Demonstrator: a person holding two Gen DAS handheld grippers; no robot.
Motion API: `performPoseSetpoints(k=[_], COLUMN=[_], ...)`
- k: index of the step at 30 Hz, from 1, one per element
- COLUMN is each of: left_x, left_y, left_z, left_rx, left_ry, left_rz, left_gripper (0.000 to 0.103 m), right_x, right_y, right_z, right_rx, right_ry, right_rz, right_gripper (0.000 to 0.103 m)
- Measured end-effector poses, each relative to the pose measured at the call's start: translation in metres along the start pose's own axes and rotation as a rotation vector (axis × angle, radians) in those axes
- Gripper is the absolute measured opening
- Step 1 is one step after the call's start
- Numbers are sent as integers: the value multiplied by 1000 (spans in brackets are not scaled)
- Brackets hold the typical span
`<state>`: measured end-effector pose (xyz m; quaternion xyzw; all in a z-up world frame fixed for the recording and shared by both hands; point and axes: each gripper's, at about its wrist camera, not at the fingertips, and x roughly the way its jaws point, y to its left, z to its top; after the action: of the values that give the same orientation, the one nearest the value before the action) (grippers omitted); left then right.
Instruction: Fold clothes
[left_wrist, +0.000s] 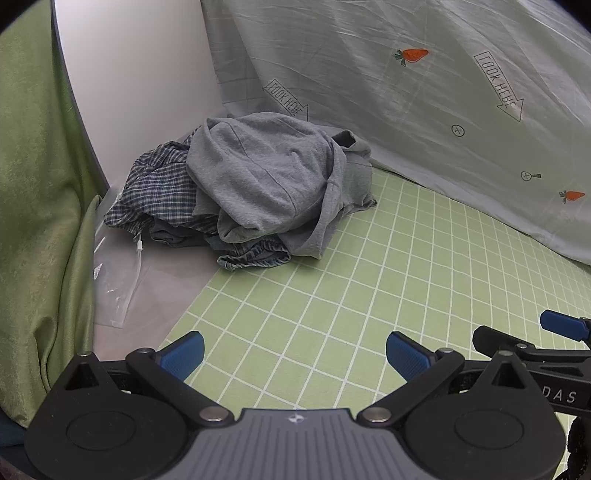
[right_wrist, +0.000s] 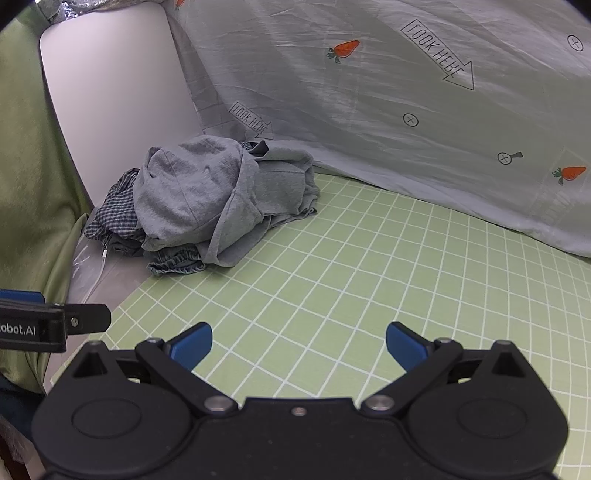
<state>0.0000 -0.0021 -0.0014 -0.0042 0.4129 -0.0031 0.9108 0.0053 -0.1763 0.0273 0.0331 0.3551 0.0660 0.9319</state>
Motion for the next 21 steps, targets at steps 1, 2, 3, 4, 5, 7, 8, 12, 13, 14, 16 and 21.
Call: performPoseSetpoints(k=[1, 2, 3, 4, 5, 7, 8, 12, 13, 14, 16, 21], left_x=[0, 0, 0, 0, -1, -1, -1, -1, -1, -1, -1, 0], left_y=[0, 0, 0, 0, 0, -1, -1, -1, -1, -1, -2, -1], left_z=[0, 0, 0, 0, 0, 0, 0, 1, 1, 1, 1, 1], left_rx=[0, 1, 0, 0, 0, 0, 0, -1, -1, 0, -1, -2], left_ry=[0, 0, 0, 0, 0, 1, 1, 2, 2, 2, 4, 6], left_rz=[0, 0, 0, 1, 1, 3, 2, 1, 1, 1, 1, 2], left_gripper=[103, 103, 103, 103, 103, 103, 103, 103, 103, 103, 103, 103], right_x=[0, 0, 0, -1, -1, -1, -1, -1, -1, -1, -1, 0], right_y=[0, 0, 0, 0, 0, 0, 0, 1, 1, 1, 0, 1], right_z=[0, 0, 0, 0, 0, 1, 1, 0, 0, -1, -1, -1], right_rx=[0, 0, 0, -1, -1, -2, -2, -3, -3, -3, -3, -2], right_ry=[0, 0, 0, 0, 0, -1, 0, -1, -1, -1, 0, 0], right_rz=[0, 0, 0, 0, 1, 1, 0, 0, 0, 0, 0, -1], right_gripper=[102, 102, 102, 102, 102, 102, 102, 102, 102, 102, 102, 102])
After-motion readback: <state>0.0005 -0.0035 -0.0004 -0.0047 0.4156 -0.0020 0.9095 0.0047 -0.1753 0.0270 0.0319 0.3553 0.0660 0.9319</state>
